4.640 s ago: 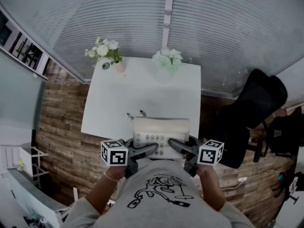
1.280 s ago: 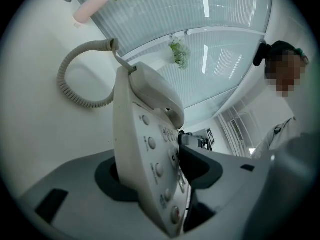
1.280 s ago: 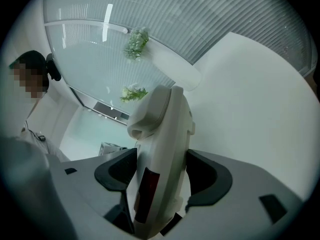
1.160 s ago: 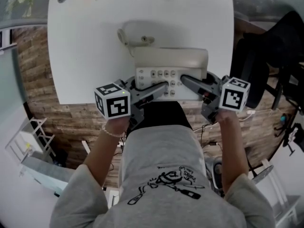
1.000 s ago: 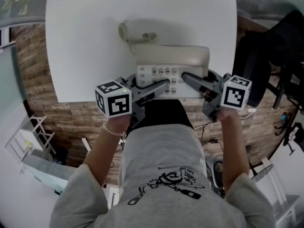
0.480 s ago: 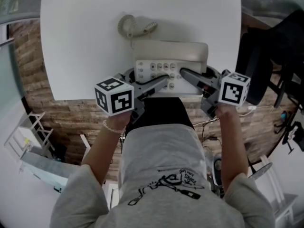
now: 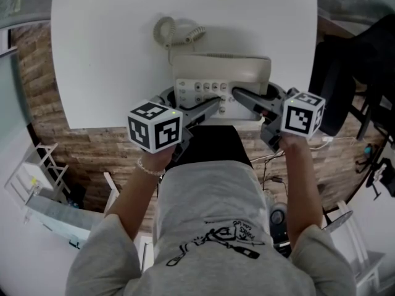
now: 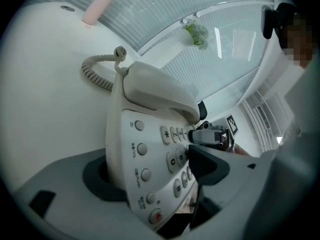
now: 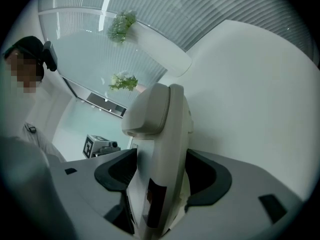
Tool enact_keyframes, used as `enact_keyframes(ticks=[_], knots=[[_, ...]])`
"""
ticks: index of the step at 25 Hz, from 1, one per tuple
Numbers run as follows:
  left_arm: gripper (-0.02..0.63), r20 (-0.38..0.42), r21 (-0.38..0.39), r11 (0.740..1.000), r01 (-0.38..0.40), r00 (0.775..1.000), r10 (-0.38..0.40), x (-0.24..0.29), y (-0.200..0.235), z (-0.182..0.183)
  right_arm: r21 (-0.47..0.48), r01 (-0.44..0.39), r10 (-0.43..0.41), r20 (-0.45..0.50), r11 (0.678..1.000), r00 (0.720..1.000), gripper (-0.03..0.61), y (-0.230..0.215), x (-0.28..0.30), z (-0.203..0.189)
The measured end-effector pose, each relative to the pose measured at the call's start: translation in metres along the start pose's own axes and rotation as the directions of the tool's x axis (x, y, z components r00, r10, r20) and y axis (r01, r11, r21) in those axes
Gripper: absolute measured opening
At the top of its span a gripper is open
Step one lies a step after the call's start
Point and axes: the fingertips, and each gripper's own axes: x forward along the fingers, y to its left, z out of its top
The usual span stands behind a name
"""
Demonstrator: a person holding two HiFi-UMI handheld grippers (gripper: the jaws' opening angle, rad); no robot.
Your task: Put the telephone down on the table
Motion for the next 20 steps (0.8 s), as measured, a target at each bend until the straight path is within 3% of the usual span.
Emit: enact_keyframes(ticks=[20], knots=[[0.423,-0.034,0.045,0.976,-0.211,0.977,0.212,-0.003,0.016,0.001,0.008,0.056,-0.056,-0.003,0.998,0.998,0.311,-0.009,0.005,0.001]])
